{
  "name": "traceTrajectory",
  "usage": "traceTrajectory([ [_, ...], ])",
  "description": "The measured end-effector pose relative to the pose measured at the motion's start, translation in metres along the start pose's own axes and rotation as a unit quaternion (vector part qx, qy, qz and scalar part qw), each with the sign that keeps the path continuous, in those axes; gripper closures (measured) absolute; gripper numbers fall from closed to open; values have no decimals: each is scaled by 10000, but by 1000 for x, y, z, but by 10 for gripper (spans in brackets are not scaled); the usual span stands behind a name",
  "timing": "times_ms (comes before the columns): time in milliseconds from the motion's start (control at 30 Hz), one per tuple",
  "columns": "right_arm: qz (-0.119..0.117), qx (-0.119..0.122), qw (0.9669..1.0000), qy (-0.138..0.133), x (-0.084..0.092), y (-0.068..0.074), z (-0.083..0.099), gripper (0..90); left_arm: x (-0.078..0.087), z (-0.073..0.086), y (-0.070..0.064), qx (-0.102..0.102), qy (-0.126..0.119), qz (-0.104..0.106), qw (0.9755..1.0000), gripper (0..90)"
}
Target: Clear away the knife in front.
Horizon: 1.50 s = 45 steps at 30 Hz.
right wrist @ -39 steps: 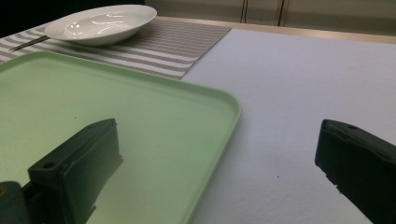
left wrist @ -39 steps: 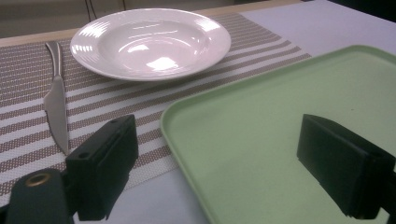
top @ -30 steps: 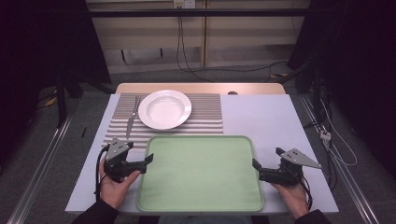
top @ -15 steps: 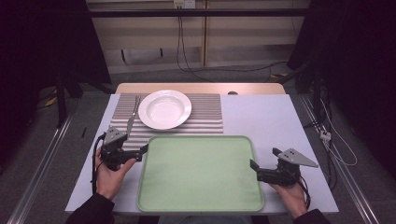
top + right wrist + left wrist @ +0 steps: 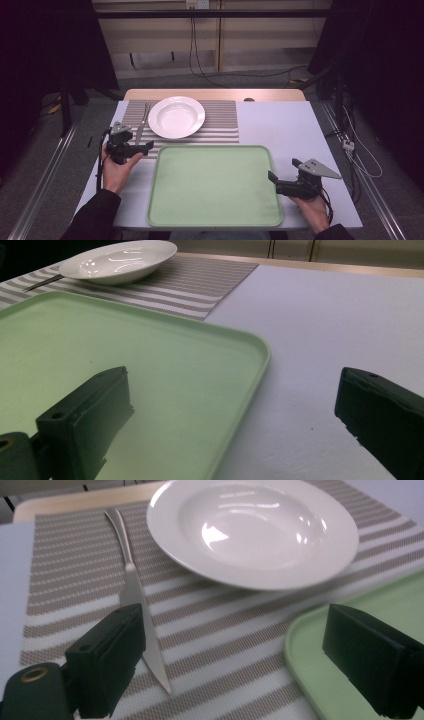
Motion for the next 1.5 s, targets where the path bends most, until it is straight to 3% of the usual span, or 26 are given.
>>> traceTrajectory([
  [67, -10, 3, 10000, 3, 0, 0, 0, 13, -2, -4, 7, -39, -29, -64, 10000, 91],
  [133, -14, 0, 10000, 22, 0, 0, 0, 13, -7, -8, 12, -132, 114, -225, 9996, 94],
  [200, -20, 15, 10000, 28, 0, 0, 0, 13, -10, -13, 18, -121, 182, -220, 9995, 103],
  [400, 16, 44, 10000, 32, 0, 1, 0, 13, -19, -21, 40, 47, -6, -384, 9993, 95],
  [600, 36, 14, 10000, 33, 1, -2, 1, 13, -34, -28, 61, 87, 63, -553, 9984, 91],
  [833, 16, -20, 10000, 57, 1, -3, 2, 13, -51, -39, 73, 21, 113, -652, 9978, 115],
  [967, 20, -8, 10000, 69, 1, -3, 2, 13, -59, -42, 83, 185, 111, -669, 9975, 124],
  [1033, 22, -34, 10000, 65, 2, -4, 2, 13, -63, -43, 88, 174, 187, -706, 9972, 136],
  [1167, 18, -32, 10000, 57, 3, -3, 3, 13, -75, -42, 95, 418, 182, -700, 9965, 194],
  [1233, 15, -42, 10000, 54, 3, -2, 3, 13, -82, -41, 97, 303, 279, -750, 9963, 197],
  [1367, 17, -49, 10000, 67, 3, -3, 3, 13, -94, -39, 101, 341, 385, -807, 9954, 268],
  [1500, 31, -38, 9999, 93, 2, -3, 3, 13, -105, -33, 104, 416, 666, -820, 9935, 365],
])
Point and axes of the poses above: each handheld gripper's, and its own axes: x roughly backward along the jaws, z roughly out of its underside, y roughly to its left, the point moved 1 cm from there along -x, roughly forward along the jaws, and after that the axes turned 9 degrees about -x, right-handed, at the moved point
